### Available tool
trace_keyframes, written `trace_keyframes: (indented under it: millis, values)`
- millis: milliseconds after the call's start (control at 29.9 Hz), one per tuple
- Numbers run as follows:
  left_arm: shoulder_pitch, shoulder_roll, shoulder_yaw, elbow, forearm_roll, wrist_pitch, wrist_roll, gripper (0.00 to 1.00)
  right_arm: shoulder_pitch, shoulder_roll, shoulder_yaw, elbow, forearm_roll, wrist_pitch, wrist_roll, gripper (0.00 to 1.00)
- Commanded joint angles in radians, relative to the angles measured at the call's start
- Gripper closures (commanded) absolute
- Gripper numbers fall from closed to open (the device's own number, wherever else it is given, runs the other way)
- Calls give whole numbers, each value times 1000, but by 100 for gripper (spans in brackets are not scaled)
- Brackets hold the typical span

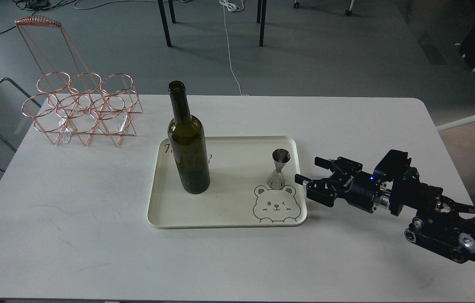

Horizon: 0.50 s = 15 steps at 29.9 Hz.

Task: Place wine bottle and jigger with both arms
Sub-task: 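Reach the right gripper toward the metal jigger on the tray and grasp it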

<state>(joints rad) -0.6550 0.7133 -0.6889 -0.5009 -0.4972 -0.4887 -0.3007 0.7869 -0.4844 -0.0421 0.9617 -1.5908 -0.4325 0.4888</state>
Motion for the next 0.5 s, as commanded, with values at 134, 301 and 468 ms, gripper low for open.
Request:
trace_keyframes:
  millis: [134,301,468]
  values:
    - [-8,-1,-3,-1,-1,0,2,1,26,78,-9,-77,-1,0,0,21]
    - [-12,-3,-3,-1,0,0,3,1,31,130,-9,-116,-1,0,0,26]
    - [-14,0,-3,1,0,0,3,1,29,176,-9,-153,-1,0,0,32]
